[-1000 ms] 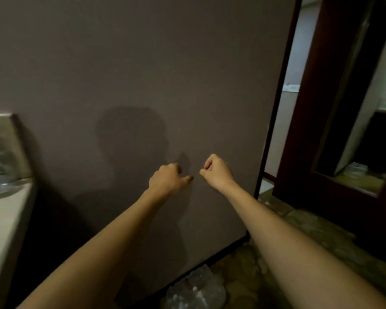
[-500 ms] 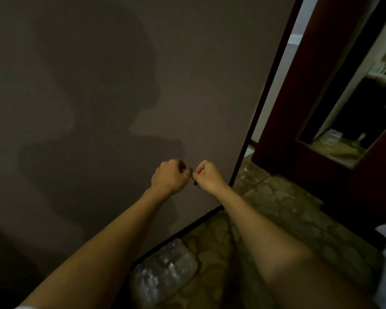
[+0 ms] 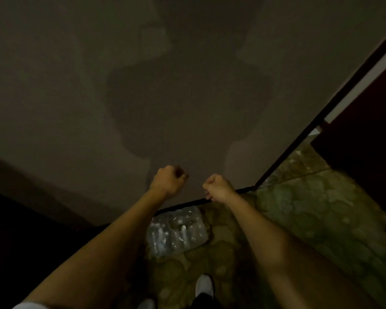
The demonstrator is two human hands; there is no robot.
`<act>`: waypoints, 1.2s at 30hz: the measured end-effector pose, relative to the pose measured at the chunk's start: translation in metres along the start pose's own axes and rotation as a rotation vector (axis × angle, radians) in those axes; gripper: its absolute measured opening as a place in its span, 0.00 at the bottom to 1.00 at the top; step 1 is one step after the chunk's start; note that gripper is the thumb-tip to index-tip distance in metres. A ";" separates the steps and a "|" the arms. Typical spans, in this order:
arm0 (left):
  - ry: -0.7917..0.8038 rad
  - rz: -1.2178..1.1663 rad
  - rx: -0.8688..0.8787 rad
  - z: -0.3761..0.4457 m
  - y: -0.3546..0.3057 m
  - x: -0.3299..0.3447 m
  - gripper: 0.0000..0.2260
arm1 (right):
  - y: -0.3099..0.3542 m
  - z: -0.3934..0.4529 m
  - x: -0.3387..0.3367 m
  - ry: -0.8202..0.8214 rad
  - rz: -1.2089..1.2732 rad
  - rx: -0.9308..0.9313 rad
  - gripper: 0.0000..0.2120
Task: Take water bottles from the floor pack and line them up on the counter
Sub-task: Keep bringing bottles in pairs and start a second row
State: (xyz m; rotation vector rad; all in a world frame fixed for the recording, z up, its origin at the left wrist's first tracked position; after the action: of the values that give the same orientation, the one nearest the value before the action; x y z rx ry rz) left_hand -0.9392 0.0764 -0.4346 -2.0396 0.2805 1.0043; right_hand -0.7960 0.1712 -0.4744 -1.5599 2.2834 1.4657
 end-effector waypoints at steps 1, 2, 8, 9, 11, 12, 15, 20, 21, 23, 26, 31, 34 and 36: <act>0.011 -0.020 -0.035 0.002 0.005 0.009 0.13 | -0.008 0.008 0.004 0.043 -0.011 0.011 0.06; 0.030 -0.041 -0.069 0.004 0.010 0.020 0.13 | -0.016 0.015 0.009 0.085 -0.024 0.028 0.07; 0.100 -0.152 -0.245 0.019 0.044 0.080 0.12 | -0.056 0.049 0.037 0.222 -0.083 0.084 0.07; 0.117 -0.148 -0.267 0.025 0.050 0.091 0.11 | -0.064 0.056 0.042 0.240 -0.084 0.098 0.06; 0.153 -0.142 -0.296 0.039 0.066 0.117 0.10 | -0.082 0.078 0.053 0.241 -0.118 0.107 0.05; 0.163 -0.136 -0.304 0.049 0.077 0.132 0.10 | -0.091 0.092 0.060 0.239 -0.146 0.104 0.06; 0.211 -0.076 -0.341 0.075 0.122 0.182 0.11 | -0.128 0.135 0.096 0.298 -0.267 0.086 0.08; 0.243 -0.062 -0.370 0.119 0.194 0.259 0.12 | -0.193 0.206 0.163 0.359 -0.332 0.081 0.10; 0.253 -0.062 -0.373 0.126 0.206 0.275 0.12 | -0.208 0.219 0.175 0.367 -0.337 0.085 0.10; 0.282 -0.047 -0.363 0.141 0.228 0.307 0.12 | -0.235 0.244 0.197 0.380 -0.352 0.085 0.11; 0.297 -0.038 -0.346 0.164 0.258 0.347 0.13 | -0.266 0.279 0.228 0.387 -0.372 0.066 0.09; 0.327 -0.034 -0.334 0.204 0.300 0.408 0.11 | -0.312 0.335 0.273 0.394 -0.408 0.039 0.15; 0.370 -0.037 -0.363 0.222 0.322 0.438 0.10 | -0.336 0.362 0.295 0.419 -0.458 0.047 0.15; 0.410 -0.017 -0.367 0.231 0.335 0.455 0.11 | -0.346 0.374 0.308 0.433 -0.465 0.039 0.14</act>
State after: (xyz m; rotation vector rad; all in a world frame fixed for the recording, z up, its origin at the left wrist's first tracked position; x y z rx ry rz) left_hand -0.9401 0.1061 -1.0440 -2.5767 0.3072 0.6513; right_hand -0.8692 0.1845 -1.0650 -2.3749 1.8907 1.0372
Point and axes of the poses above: each hand's wrist, its own z-axis towards the middle knuckle, its own x-axis out of the palm, y = z × x, the point moved 9 cm from there along z, towards the middle knuckle, and after that the axes turned 4 degrees about z, right-handed, at the moved point
